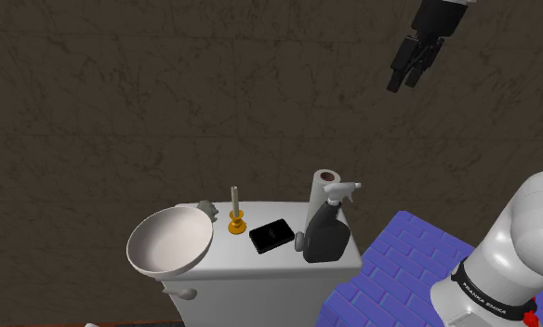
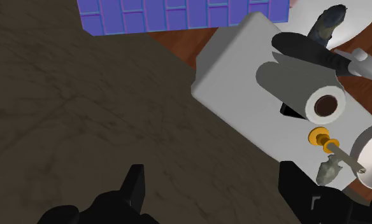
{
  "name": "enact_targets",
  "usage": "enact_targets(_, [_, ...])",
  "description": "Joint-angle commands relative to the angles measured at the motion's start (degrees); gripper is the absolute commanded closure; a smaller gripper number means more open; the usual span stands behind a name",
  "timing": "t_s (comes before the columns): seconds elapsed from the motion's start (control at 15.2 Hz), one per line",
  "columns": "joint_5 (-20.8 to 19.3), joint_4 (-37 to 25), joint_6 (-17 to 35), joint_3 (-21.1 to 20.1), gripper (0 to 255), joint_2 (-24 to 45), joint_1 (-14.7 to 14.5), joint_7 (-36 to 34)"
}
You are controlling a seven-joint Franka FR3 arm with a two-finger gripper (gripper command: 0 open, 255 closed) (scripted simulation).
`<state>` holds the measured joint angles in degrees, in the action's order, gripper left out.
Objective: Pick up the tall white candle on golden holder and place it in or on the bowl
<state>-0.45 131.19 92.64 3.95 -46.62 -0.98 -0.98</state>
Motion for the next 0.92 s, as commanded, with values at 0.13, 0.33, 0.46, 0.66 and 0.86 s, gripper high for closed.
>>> enact_targets(0.13, [0.9,3.1,3.8,-1.8,0,-0.3,-0.6,-1.7])
enact_targets(0.33, [2.3,7.1,9.7,-4.7,0,0.1,-1.6,-4.3])
enact_targets(0.46, [3.2,9.5,13.7,-6.6,0,0.8,-2.3,-6.1])
enact_targets(0.66, [4.3,12.3,19.9,-9.7,0,2.6,-3.3,-8.7])
enact_targets(0.86, [5.2,14.4,26.3,-12.9,0,5.4,-4.1,-11.4])
